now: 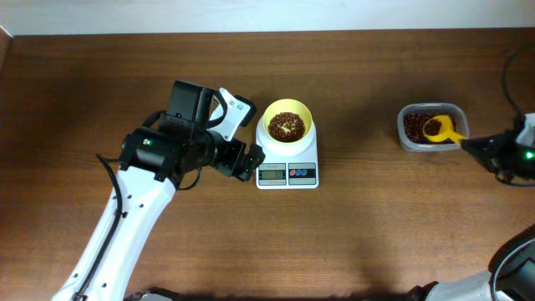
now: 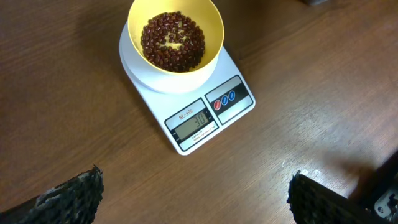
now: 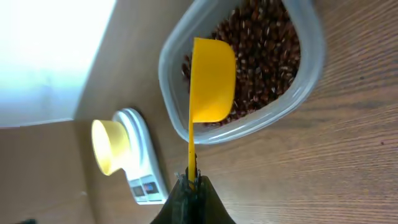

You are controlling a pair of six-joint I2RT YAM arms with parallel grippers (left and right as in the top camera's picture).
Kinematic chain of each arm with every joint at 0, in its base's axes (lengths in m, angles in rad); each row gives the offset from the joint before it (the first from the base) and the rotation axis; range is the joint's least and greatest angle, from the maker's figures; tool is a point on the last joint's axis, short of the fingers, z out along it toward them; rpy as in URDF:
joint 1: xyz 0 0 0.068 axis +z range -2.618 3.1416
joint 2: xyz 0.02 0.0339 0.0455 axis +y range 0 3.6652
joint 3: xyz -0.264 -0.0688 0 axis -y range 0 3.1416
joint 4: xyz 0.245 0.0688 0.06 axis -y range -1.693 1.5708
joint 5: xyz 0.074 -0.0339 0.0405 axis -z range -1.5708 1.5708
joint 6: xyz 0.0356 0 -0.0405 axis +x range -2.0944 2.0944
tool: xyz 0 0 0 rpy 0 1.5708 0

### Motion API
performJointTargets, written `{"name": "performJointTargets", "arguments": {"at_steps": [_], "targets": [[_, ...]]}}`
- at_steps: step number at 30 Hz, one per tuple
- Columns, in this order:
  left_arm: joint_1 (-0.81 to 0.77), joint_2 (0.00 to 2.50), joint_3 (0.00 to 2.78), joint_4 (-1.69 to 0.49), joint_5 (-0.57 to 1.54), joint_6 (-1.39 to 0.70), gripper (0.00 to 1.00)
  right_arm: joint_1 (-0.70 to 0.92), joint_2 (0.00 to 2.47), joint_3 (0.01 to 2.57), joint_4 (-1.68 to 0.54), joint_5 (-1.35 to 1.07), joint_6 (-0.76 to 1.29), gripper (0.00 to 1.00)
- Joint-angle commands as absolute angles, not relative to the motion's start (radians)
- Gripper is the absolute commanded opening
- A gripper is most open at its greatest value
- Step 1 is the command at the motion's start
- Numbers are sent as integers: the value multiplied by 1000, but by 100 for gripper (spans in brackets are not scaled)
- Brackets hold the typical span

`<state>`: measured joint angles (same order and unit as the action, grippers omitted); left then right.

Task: Scoop item into bowl and weigh 50g on scale
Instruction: 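Dip the scoop into the red beans and lift it filled, then carry the filled scoop over the yellow bowl with the right gripper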

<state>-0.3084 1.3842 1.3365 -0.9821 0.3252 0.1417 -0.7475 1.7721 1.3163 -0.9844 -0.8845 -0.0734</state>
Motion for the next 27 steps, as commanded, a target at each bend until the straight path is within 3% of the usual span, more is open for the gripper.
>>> {"name": "performJointTargets", "arguments": {"at_steps": [1,11,18,22,27], "targets": [[-310,1392,1326,-981,333,162,99,-805,1775,1307,-1001,-1023,-70,4],[-310,1392,1326,-981,333,162,99,-812,1775,1307,-1072,-1376,-73,4],[-310,1392,1326,-981,333,162,99,-484,1775,1307,-1080,-1444,-70,4],[-310,1392,1326,-981,333,162,99,-281,1774,1308,-892,-1346,123,4],[-310,1392,1326,-981,333,162,99,-135,1772,1391,-840,-1174,140,4]]}}
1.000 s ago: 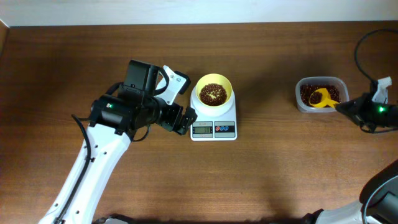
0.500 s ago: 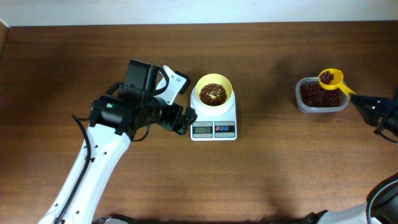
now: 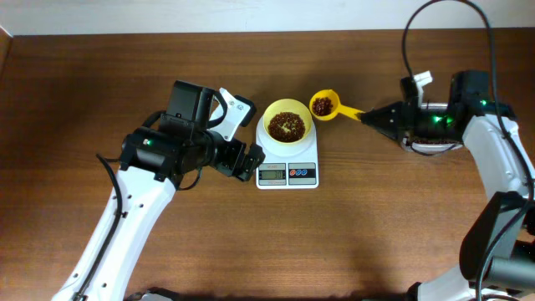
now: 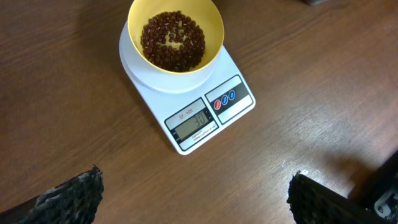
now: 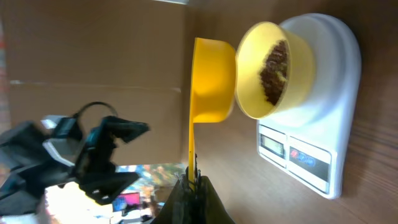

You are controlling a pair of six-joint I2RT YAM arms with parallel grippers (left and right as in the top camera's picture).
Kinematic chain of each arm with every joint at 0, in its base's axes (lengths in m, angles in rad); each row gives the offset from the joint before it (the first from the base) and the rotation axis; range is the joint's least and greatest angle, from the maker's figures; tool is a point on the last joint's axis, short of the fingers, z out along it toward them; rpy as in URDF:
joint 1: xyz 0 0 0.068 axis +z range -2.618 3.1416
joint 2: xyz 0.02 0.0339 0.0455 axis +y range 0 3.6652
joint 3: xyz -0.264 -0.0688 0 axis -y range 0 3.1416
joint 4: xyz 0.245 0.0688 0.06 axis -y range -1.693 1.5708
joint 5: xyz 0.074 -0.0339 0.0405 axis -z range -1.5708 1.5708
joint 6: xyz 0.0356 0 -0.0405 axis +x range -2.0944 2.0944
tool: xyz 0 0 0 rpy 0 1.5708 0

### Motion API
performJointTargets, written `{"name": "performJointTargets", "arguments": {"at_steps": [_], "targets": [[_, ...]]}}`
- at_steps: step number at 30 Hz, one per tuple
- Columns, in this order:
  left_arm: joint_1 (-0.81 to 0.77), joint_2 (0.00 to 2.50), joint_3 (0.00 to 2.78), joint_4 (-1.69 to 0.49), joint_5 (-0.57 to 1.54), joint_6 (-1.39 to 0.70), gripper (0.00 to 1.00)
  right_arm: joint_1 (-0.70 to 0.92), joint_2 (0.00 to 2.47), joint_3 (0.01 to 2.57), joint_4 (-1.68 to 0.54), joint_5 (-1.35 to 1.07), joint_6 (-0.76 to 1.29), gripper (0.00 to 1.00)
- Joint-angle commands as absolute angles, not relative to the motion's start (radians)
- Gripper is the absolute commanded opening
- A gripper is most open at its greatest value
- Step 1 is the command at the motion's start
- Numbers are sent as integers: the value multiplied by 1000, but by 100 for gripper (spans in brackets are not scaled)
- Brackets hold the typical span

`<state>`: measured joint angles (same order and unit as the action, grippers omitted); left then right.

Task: Scoop item into bowl and weigh 50g on scale
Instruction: 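Carry the filled scoop over the yellow bowl with the right gripper, then tip the scoop and pour beans slowly into the yellow bowl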

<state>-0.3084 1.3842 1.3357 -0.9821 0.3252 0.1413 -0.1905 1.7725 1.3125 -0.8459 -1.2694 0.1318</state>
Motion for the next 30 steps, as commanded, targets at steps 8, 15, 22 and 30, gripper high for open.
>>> {"name": "performJointTargets", "arguments": {"at_steps": [8,15,22,30], "targets": [[-310,1392,1326,-981,333,162,99,110,1772,1532,-828,-760,47,4],[-310,1392,1326,-981,333,162,99,211,1772,1534,-828,-538,-125,4],[-310,1392,1326,-981,333,162,99,271,1752,1567,-822,-406,-154,4],[-310,1392,1326,-981,333,162,99,291,1751,1577,-805,-406,-153,4]]}}
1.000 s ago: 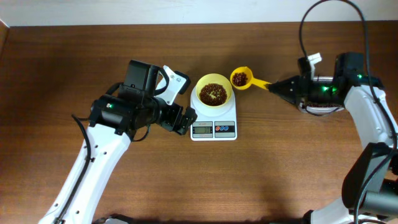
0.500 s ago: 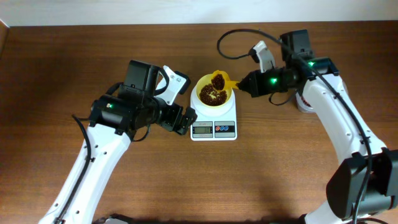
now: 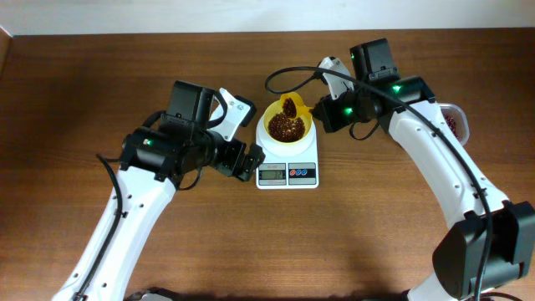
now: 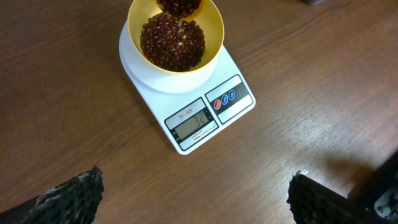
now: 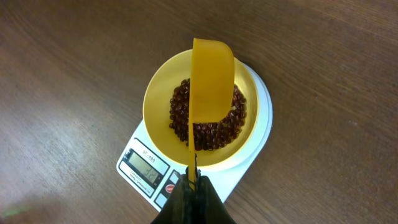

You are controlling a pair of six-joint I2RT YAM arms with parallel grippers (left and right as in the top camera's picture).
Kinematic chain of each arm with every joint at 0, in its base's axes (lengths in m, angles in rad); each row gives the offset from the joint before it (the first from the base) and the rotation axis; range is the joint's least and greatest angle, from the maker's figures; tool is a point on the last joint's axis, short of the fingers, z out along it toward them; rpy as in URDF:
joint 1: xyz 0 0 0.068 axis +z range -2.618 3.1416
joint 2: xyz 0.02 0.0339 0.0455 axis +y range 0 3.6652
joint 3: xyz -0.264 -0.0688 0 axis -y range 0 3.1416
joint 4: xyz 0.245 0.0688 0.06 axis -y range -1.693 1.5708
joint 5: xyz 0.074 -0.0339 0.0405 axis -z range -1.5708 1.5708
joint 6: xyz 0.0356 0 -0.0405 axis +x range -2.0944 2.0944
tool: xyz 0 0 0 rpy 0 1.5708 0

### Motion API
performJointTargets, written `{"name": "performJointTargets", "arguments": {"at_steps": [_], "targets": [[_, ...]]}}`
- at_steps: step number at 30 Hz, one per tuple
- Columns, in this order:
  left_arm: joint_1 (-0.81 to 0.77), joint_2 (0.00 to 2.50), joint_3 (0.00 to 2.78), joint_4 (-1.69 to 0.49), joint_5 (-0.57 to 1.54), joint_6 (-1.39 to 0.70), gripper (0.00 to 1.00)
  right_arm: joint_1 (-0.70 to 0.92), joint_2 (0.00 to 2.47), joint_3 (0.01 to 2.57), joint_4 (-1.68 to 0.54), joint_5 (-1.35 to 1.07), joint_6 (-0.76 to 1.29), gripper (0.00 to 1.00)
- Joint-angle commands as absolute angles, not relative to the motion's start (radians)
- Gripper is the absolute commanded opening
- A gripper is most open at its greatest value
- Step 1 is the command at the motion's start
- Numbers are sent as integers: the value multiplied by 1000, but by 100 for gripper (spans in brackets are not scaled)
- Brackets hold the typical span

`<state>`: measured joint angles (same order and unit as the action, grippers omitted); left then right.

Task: Scoop item into bowl and weigh 50g on scale
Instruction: 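Tip the scoop and pour beans slowly into the yellow bowl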

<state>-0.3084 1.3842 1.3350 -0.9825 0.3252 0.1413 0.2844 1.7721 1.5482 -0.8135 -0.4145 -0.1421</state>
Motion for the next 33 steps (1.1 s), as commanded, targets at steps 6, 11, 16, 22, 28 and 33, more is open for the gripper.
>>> {"name": "performJointTargets", "arguments": {"at_steps": [6,11,16,22,28,33], "targets": [[-310,1392,1326,-981,333,162,99,291,1751,1577,-803,-406,-153,4],[-310,1392,1326,-981,333,162,99,290,1751,1577,-799,-406,-154,4],[-310,1392,1326,-981,333,162,99,287,1751,1577,-800,-404,-154,4],[-310,1392,1326,-981,333,162,99,288,1751,1577,-815,-347,-170,4],[-310,1392,1326,-981,333,162,99,289,1751,1577,-826,-346,-233,4],[-310,1392,1326,-981,333,162,99,289,1751,1577,-822,-346,-318,4]]}}
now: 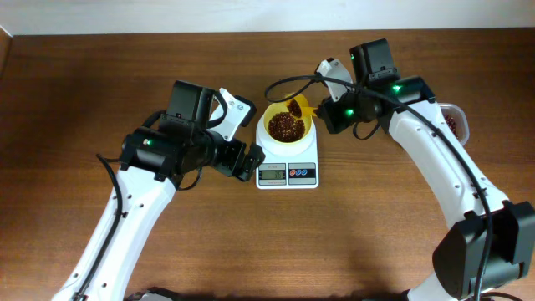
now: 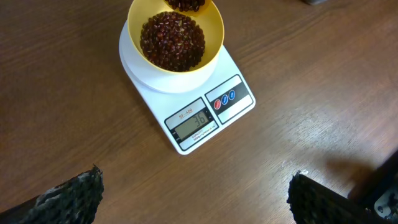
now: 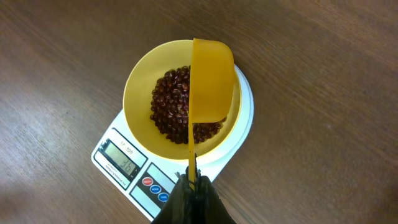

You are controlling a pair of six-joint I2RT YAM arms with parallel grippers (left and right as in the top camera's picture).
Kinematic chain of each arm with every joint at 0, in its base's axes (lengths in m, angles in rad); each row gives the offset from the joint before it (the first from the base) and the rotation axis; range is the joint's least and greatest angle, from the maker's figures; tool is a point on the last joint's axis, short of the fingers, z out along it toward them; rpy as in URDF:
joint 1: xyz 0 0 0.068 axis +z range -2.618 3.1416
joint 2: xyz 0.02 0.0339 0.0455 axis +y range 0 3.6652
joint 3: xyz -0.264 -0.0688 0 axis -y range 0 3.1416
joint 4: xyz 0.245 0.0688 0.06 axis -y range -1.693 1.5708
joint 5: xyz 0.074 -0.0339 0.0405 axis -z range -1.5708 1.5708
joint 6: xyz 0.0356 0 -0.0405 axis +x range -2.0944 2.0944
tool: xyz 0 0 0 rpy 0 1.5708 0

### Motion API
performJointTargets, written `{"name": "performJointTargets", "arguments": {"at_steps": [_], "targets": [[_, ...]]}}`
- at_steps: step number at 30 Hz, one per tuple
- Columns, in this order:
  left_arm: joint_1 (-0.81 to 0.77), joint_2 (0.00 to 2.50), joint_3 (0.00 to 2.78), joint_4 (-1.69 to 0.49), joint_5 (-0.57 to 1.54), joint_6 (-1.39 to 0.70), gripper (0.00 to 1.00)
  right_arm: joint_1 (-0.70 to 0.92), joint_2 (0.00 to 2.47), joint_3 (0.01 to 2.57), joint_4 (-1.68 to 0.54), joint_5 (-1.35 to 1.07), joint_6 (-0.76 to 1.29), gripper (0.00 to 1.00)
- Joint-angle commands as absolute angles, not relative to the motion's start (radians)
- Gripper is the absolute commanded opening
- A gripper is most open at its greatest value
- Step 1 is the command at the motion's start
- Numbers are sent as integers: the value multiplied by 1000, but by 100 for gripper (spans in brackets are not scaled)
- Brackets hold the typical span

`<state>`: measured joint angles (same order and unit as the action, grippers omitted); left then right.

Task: Scoop item into bowl and weigh 50g on scale
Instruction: 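Tip the scoop and pour beans slowly into the yellow bowl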

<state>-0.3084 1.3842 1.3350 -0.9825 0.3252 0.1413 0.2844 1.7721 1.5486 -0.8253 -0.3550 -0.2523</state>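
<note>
A yellow bowl of dark red beans sits on a white digital scale; its display reads 36. My right gripper is shut on the handle of a yellow scoop, tilted on edge over the bowl's right side. The scoop still holds some beans. My left gripper is open above bare table in front of the scale, holding nothing.
A clear plastic container of beans stands at the table's right, mostly hidden behind my right arm. The left arm's body sits just left of the scale. The brown table runs around them.
The scoop has shifted toward the bowl's right rim and more beans lie in the bowl. The scale reading rose from 32 to 36. The left arm has not moved.
My right gripper held the scoop in the bean container at the right, scale at 30. Then it carried a loaded scoop beside the bowl. Then the scoop was tilted over the bowl, reading 32, and now 36.
</note>
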Motion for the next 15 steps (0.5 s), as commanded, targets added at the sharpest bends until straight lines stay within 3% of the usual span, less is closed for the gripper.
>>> {"name": "performJointTargets", "arguments": {"at_steps": [1,7,9,15], "targets": [[-310,1392,1326,-981,333,162,99,289,1749,1577,-823,-347,-337,4],[-310,1392,1326,-981,333,162,99,295,1724,1577,-822,-319,-402,4],[-310,1392,1326,-981,333,162,99,353,1721,1577,-816,-196,-450,4],[-310,1392,1326,-981,333,162,99,353,1717,1577,-815,-221,-448,4]]}}
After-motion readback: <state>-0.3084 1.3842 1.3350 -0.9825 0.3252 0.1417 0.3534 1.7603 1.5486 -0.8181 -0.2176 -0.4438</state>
